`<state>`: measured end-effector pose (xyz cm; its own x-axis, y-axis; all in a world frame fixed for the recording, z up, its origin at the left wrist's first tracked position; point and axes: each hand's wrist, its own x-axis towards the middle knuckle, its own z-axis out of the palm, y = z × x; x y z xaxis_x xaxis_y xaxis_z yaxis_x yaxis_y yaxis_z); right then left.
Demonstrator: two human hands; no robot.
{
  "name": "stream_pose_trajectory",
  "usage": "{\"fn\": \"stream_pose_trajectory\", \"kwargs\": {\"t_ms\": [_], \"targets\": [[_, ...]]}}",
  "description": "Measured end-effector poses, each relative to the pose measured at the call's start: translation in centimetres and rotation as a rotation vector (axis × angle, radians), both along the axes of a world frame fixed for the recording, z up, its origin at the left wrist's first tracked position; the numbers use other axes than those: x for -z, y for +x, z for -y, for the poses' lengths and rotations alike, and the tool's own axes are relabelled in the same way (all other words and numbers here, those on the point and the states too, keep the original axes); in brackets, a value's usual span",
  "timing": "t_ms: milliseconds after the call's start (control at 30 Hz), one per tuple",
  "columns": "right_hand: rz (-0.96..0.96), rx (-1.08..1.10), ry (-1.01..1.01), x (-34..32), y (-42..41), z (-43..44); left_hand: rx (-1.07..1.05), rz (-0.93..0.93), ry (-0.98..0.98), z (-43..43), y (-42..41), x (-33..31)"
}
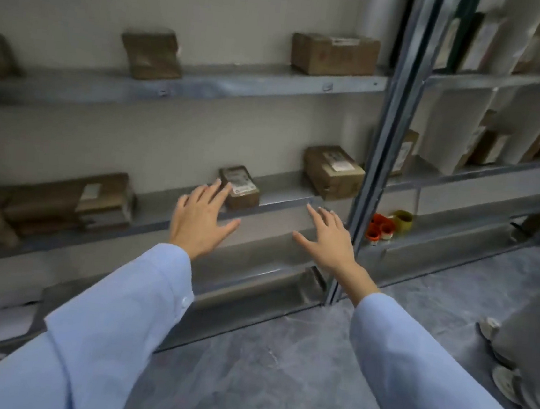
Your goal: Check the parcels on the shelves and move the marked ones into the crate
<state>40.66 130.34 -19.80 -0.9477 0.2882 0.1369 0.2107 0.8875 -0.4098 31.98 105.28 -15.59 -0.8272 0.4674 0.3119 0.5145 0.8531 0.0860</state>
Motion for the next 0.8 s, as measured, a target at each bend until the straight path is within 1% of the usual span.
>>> {"fn": "stream_pose_trajectory", "kwargs": {"t_ms": [133,233,400,633,800], "targets": [[-0.037,-0.118,0.014,-3.7,-6.5,7.4,-0.147,-0.045,0.024,8.9,-3.6,-3.0],[-0.078,-0.18,0.033,-5.7,-10.1,11.9,-0.237,-0.067,0.043,14.1,-5.2,-4.4],[-0.076,-0.3,0.059,-7.8,-15.5,18.2,-0.368,-0.094,0.054,21.5,-7.3,-5.5],[-0.06,-0.443,0.067,-8.0,-22.8,24.1,-0.506,-0.097,0.065,27.6,-10.7,-5.5],[-0.062,-0.512,0.064,-8.0,-28.6,26.6,-0.527,-0.115,0.054,29.4,-15.2,-5.4]]}}
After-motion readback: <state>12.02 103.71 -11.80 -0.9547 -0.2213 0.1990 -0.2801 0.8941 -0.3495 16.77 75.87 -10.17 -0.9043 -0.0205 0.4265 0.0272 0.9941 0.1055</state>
